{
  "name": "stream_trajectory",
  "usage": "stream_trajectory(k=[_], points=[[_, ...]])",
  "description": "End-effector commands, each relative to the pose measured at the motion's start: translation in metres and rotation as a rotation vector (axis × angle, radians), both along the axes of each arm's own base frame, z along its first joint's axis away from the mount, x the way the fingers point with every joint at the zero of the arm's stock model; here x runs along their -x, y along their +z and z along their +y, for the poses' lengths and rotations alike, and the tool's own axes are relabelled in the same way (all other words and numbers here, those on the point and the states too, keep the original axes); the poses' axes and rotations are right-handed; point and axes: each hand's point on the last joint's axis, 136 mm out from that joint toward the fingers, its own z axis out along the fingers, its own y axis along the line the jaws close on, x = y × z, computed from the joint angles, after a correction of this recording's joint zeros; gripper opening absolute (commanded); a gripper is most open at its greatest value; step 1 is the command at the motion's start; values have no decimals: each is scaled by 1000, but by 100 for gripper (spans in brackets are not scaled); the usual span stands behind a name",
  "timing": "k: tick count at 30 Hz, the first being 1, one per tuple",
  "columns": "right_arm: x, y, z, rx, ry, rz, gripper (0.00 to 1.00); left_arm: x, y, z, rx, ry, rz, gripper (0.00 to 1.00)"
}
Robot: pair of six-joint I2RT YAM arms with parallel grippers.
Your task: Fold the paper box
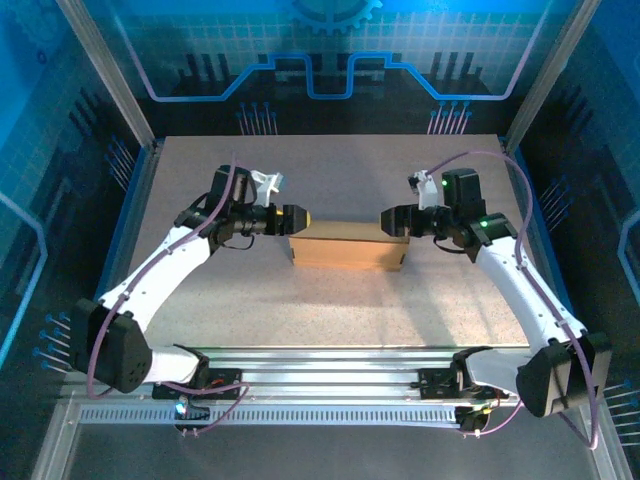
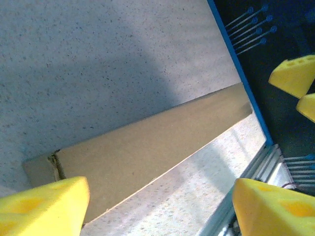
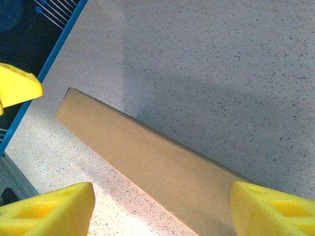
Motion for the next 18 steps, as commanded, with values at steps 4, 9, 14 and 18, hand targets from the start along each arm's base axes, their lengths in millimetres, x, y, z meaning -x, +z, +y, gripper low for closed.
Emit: stream_trajectory(k=[4, 9, 14, 18], points=[[26, -2, 17, 66, 147, -116, 87, 12, 26, 1, 54, 11, -115, 99], [32, 3, 28, 93, 203, -118, 100, 33, 23, 7, 74, 50, -126, 99], [38, -8, 39, 223, 291, -113, 100, 54, 10, 13, 90, 65, -104, 99], [39, -10, 52, 299, 379, -152, 100, 66, 5, 20, 71, 72, -97, 99]])
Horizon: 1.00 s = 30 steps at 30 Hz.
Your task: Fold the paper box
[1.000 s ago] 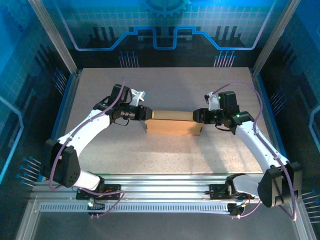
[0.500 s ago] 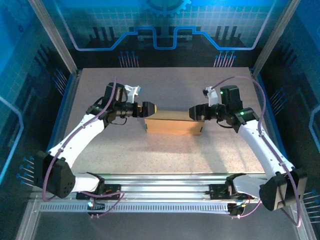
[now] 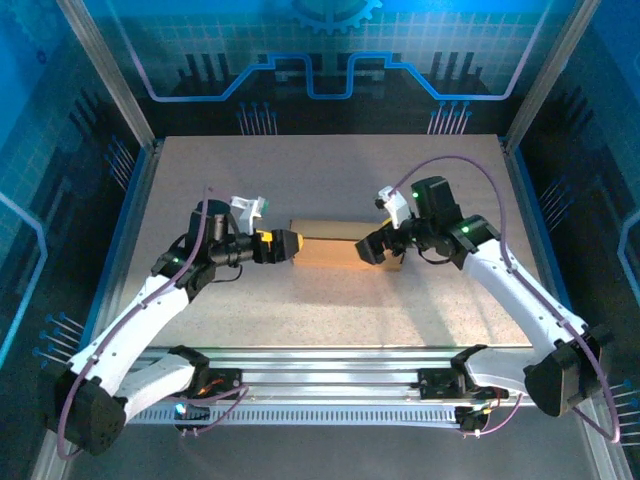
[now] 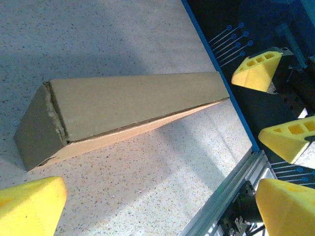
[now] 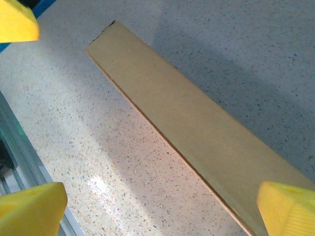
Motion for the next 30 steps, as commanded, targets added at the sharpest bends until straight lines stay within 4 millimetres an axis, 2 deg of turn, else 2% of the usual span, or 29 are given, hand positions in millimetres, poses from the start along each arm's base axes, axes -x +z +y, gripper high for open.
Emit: stream_trajectory(k=[1, 8, 12, 19, 23, 30], points=[[2, 0, 5, 106, 90, -58, 100, 10, -1, 3, 1, 10, 5, 99], [-4, 2, 14, 199, 172, -98, 100, 24, -3, 5, 16, -4, 15, 99], [-7, -3, 22, 243, 201, -98, 100, 24, 2, 4, 44, -4, -6, 99], [-27, -18, 30, 333, 230, -93, 100, 10, 4, -6, 32, -45, -34, 99], [-37, -25, 34, 368, 254, -88, 100, -2, 6, -3, 3, -16, -73, 99], [-44, -34, 41, 342, 234, -94, 100, -24, 32, 0, -78, -6, -189, 99]])
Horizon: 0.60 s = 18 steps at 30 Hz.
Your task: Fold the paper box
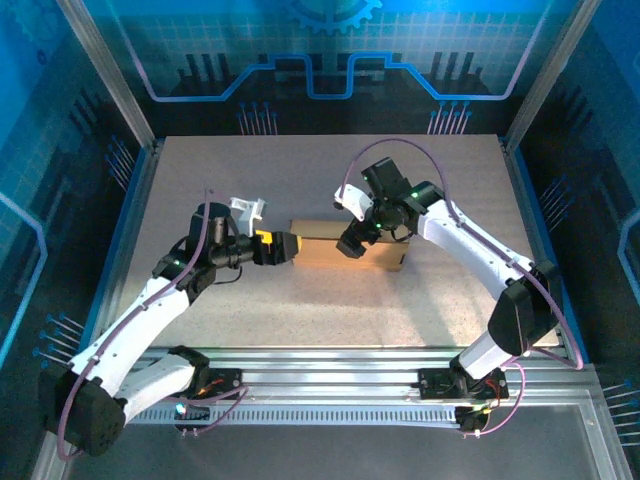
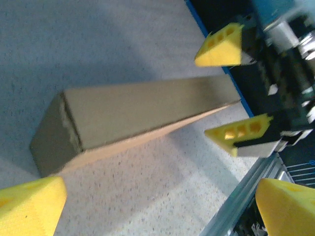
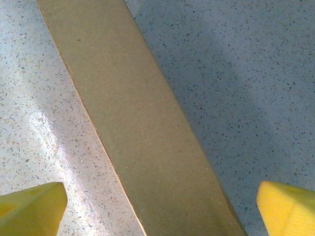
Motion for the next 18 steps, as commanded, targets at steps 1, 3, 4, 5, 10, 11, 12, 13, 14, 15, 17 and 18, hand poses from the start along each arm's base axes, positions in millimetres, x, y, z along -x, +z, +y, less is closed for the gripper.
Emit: stream_trajectory(k=[1, 3, 4, 5, 10, 11, 12, 13, 14, 15, 17, 18], points=[[-6, 2, 3, 7, -5, -42, 100, -15, 33, -3, -44, -20, -121, 99], [-10, 2, -2, 41, -21, -57, 100, -16, 35, -2, -60, -19, -113, 99], [-11, 2, -3, 53, -18, -47, 100, -17, 35, -1, -64, -13, -113, 99], [-11, 1, -4, 54, -14, -32, 100, -18, 36, 0, -65, -8, -117, 99], [-8, -10, 5, 20, 22, 2, 100, -18, 28, 0, -66, -7, -124, 99], [-6, -12, 8, 10, 36, 2, 100, -17, 25, -1, -55, -12, -118, 99], [-6, -13, 10, 4, 53, -4, 100, -15, 25, -4, -37, -29, -124, 99], [-5, -15, 11, -1, 62, -7, 100, -13, 23, -6, -24, -44, -127, 99], [-5, -15, 12, -1, 66, 8, 100, -13, 23, -6, -17, -40, -125, 99], [-3, -12, 15, -13, 72, 38, 100, -11, 25, -7, -5, -40, -114, 99], [-2, -10, 21, -55, 92, 61, 100, -6, 30, -10, 13, -65, -104, 99], [-6, -11, 23, -62, 88, 50, 100, -4, 27, -9, 5, -68, -91, 99]])
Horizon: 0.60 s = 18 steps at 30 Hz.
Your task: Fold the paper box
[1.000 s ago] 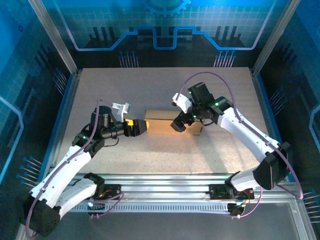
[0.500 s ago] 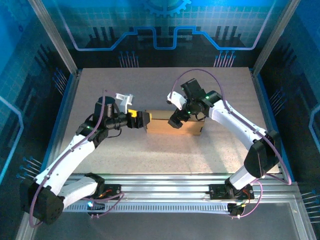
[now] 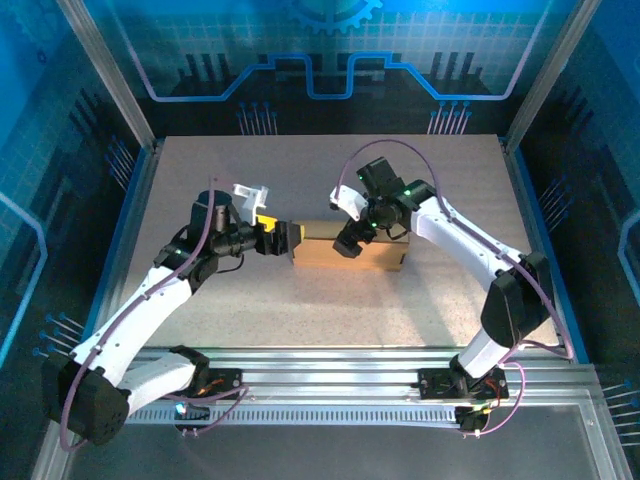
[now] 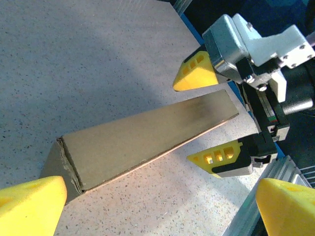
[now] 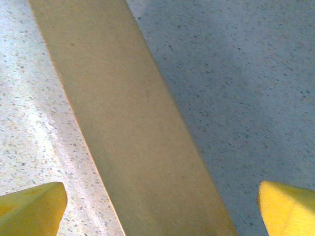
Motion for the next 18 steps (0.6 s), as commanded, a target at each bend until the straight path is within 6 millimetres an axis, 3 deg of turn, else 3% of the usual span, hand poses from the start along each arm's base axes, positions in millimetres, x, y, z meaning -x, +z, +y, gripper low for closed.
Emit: stream_trajectory(k=[1, 9, 18], points=[[-3, 1, 12, -52, 41, 17, 100, 12, 9, -4, 29, -42, -1, 99], [-14, -4, 22, -9, 71, 81, 92, 15, 18, -5, 6, -75, -14, 99], [-2, -21, 18, 52, 96, 113, 84, -1, 16, -9, 11, -48, 3, 99]])
